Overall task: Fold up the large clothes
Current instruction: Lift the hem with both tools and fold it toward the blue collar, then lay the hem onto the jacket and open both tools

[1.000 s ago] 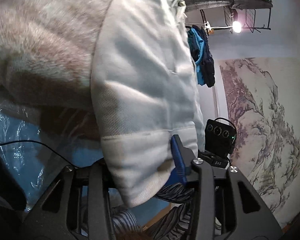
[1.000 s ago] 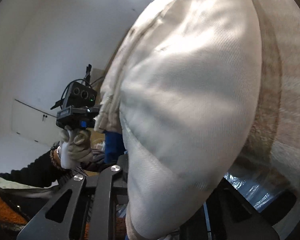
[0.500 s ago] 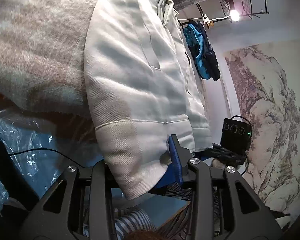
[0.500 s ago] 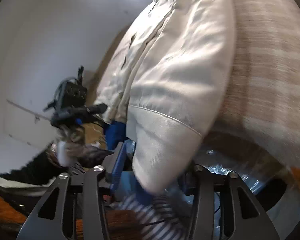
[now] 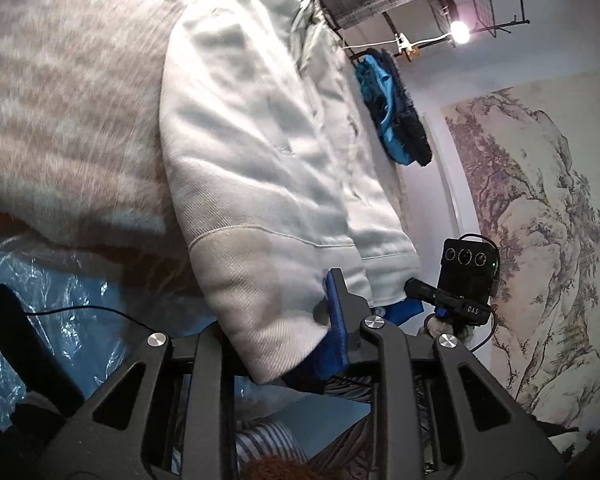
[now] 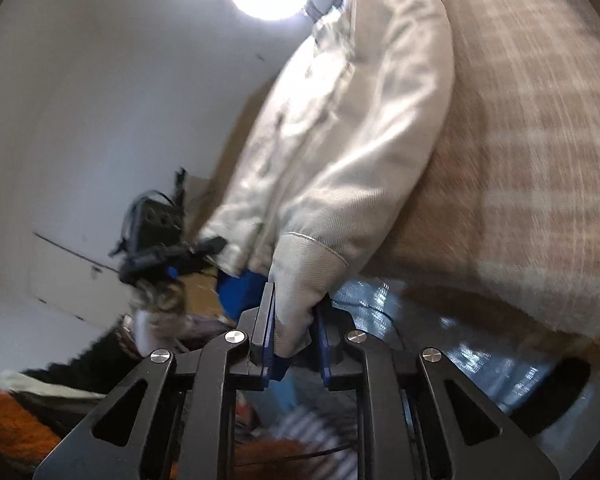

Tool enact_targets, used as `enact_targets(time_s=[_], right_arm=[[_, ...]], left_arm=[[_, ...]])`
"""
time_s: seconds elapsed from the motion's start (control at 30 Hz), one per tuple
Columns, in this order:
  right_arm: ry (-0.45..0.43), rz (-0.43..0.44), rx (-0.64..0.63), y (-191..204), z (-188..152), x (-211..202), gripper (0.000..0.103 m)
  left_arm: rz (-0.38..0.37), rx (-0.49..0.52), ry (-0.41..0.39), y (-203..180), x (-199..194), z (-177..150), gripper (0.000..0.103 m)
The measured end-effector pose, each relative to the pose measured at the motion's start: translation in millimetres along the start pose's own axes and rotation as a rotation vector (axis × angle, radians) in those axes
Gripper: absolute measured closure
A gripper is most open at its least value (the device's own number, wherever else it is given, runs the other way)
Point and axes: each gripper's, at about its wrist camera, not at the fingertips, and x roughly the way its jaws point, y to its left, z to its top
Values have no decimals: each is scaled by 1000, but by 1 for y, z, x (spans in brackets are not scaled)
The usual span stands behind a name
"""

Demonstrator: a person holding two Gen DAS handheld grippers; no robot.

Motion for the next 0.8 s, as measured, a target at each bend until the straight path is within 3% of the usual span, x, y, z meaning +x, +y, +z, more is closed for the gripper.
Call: enact_targets(time_s=[0.33,0.57,0.8], right_arm=[[-154,32,29,15,54,-17,90],[-250,-40,80,1,121,-18,93],[-290,-145,151,-24,179,4,93]], left_arm=[[-51,-19,-26,-44,-7,47,82],[-50,-54,-85,-58,-1,119,83],[-14,-124,-150,-34,29,183,84]])
